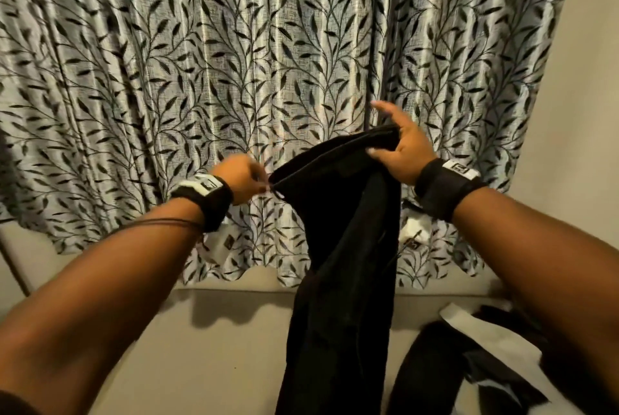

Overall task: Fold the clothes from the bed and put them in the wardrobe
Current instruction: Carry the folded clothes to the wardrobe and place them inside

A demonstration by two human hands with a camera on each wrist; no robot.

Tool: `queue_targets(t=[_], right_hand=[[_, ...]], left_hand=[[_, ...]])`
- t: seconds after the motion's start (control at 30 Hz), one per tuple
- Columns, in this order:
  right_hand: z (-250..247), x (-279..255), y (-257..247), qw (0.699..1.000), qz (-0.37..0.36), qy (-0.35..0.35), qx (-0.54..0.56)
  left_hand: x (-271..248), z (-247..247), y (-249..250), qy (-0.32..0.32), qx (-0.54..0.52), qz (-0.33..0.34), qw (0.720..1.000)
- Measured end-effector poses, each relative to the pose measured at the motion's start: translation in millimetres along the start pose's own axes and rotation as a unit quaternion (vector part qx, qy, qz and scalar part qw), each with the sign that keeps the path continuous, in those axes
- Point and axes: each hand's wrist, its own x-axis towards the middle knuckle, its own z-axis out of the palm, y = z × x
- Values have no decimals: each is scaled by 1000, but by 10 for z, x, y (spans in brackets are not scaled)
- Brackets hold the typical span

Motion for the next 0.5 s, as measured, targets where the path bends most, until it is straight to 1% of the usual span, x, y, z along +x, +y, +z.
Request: queue_targets(t=[0.03,0.07,0.1,0.13,0.17,0.2,0.23,0.27,0.3,0.33,0.37,0.4,0.43,0.47,0.5], right_hand=[[-107,23,68,1000,18,12,-11],[-199,29,107,999,34,14,-18],[-273,33,161,999,44,12,-19],[-319,33,166,999,45,9,-21],[-333,41,159,999,39,5,-22],[-315,46,117,999,28,1,-26],[-272,62,86,999,15,-3,-32],[-217,65,31,999,2,-12,-40],[-161,75,-5,999,-5,-20,-39],[-124,68,-36,999,-10,-25,-41],[-107,80,-39,999,-15,-23,-44],[-122,79,-51,999,-18,-20,-47],[-175,88,-29,998,-19,-15,-51],[-245,94,-15,998,-20,-13,-53],[-328,106,24,998,-17,-14,-62]], left_hand=[[7,-153,-40,18,-108,1,994],[14,-307,-44,26,-205,19,978],[17,-427,-5,10,-245,47,968],[20,-497,46,-24,-215,68,974],[-2,-467,110,-75,-141,78,984],[-25,-356,149,-126,-59,82,987],[-85,-173,208,-166,2,83,983],[-132,63,234,-195,18,93,976],[-200,313,270,-204,-4,110,973],[-261,562,301,-192,-61,122,972],[-277,772,309,-156,-145,116,970],[-268,935,337,-97,-244,98,960],[-242,1040,365,-28,-330,74,941],[-172,1077,381,46,-379,55,922],[-86,1043,421,104,-395,46,912]])
